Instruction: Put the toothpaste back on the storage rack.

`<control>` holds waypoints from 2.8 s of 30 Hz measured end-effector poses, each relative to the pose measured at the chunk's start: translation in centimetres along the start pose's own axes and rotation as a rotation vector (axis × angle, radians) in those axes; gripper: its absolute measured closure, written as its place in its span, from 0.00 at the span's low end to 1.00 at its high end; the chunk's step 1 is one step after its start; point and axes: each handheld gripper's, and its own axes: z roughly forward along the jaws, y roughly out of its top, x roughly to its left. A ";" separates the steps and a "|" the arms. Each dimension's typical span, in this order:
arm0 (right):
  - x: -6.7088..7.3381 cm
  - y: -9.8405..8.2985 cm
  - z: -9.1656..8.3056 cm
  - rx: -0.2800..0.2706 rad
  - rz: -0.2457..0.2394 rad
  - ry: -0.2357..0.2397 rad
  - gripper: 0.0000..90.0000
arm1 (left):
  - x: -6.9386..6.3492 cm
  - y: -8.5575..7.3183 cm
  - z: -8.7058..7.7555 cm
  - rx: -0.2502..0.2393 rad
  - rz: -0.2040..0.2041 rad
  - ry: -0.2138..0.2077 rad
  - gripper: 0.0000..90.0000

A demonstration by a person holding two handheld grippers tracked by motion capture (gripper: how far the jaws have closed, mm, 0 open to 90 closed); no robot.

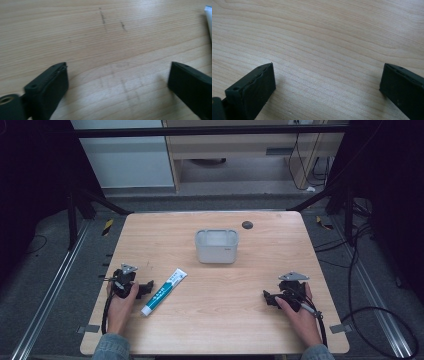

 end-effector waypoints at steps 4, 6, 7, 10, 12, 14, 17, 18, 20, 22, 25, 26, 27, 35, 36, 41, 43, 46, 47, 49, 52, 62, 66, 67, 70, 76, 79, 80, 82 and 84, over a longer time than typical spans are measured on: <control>0.0 0.0 0.0 0.000 -0.001 0.001 0.00 | 0.6 0.2 -1.9 -0.058 0.015 0.012 0.02; 0.0 0.0 0.0 0.000 -0.001 0.002 0.00 | 0.6 0.1 -2.7 -0.060 0.021 -0.007 0.02; 0.0 0.0 0.0 0.000 -0.001 0.002 0.00 | 0.5 0.0 -3.0 -0.048 0.028 -0.008 0.02; 0.0 0.0 0.0 -0.001 -0.004 -0.004 0.01 | 0.0 -0.1 -3.6 -0.006 0.036 0.003 0.02; -0.1 0.0 0.0 -0.001 0.022 -0.027 0.01 | -0.3 0.3 -4.2 -0.002 0.025 -0.021 0.03; -0.1 0.0 0.0 -0.001 0.027 -0.029 0.01 | -0.4 0.5 -4.4 -0.001 0.027 -0.023 0.03; -0.2 0.0 0.0 -0.002 0.028 -0.030 0.01 | -0.7 0.6 -5.0 0.004 0.054 -0.031 0.03; -0.2 0.0 0.0 -0.002 0.029 -0.032 0.01 | -0.8 0.7 -5.2 0.006 0.052 -0.029 0.03; -0.3 0.0 0.0 -0.001 0.057 -0.059 0.00 | -1.0 0.7 -5.5 0.011 0.053 -0.033 0.03; -0.3 0.0 0.0 -0.003 0.062 -0.070 0.00 | -1.4 0.9 -6.1 0.023 0.075 -0.081 0.03; -0.3 0.0 0.0 -0.003 0.062 -0.071 0.00 | -1.7 1.0 -6.4 0.016 0.098 -0.106 0.02; -0.3 0.0 0.0 -0.003 0.062 -0.070 0.00 | -2.0 1.3 -6.7 0.013 0.111 -0.108 0.02; -0.3 0.0 0.0 -0.003 0.062 -0.070 0.00 | -2.0 1.3 -6.7 0.013 0.111 -0.108 0.02; -0.2 0.0 0.0 -0.002 0.063 -0.067 0.00 | -4.1 1.8 -7.0 0.021 0.162 -0.143 0.03; -0.2 0.0 0.0 -0.003 0.063 -0.067 0.00 | -4.3 1.9 -7.0 0.021 0.166 -0.135 0.04; -0.2 0.0 0.0 -0.002 0.062 -0.067 0.00 | -4.7 2.2 -7.6 0.027 0.185 -0.149 0.04; -0.2 0.0 0.0 -0.003 0.062 -0.067 0.00 | -5.0 2.3 -7.7 0.031 0.201 -0.162 0.04; -0.2 0.0 0.0 -0.002 0.063 -0.067 0.00 | -5.6 2.3 -7.8 0.050 0.258 -0.162 0.04; -0.2 0.0 0.0 -0.003 0.063 -0.067 0.00 | -5.7 2.4 -7.9 0.049 0.265 -0.165 0.04; -0.2 0.0 0.0 -0.002 0.063 -0.068 0.00 | -6.0 2.5 -7.9 0.054 0.275 -0.171 0.04; -0.2 0.0 0.0 -0.002 0.063 -0.068 0.00 | -6.1 2.5 -7.9 0.065 0.279 -0.177 0.04; -0.1 -0.1 0.0 -0.001 0.057 -0.064 0.00 | -7.0 2.4 -7.5 0.102 0.305 -0.159 0.05; -0.2 0.0 0.0 -0.001 0.056 -0.063 0.00 | -7.5 2.7 -7.7 0.096 0.317 -0.180 0.18; -0.2 0.0 0.0 -0.001 0.055 -0.063 0.00 | -7.7 2.8 -7.7 0.095 0.321 -0.189 0.21; -0.2 0.0 0.0 -0.001 0.054 -0.059 0.00 | -8.3 3.2 -7.5 0.130 0.360 -0.192 0.26; -0.2 0.0 0.0 -0.002 0.054 -0.058 0.01 | -8.4 4.1 -5.1 0.184 0.360 -0.206 0.34; -0.2 0.0 0.0 -0.001 0.053 -0.058 0.00 | -8.1 4.5 -3.3 0.240 0.350 -0.230 0.34; -0.2 0.0 0.0 -0.002 0.054 -0.058 0.00 | -8.1 4.7 -2.9 0.250 0.344 -0.244 0.33; -0.2 0.0 0.0 -0.002 0.053 -0.057 0.00 | -8.4 5.1 -2.3 0.277 0.357 -0.240 0.32; -0.2 0.0 0.0 -0.001 0.051 -0.055 0.00 | -8.9 5.6 -1.9 0.286 0.373 -0.228 0.32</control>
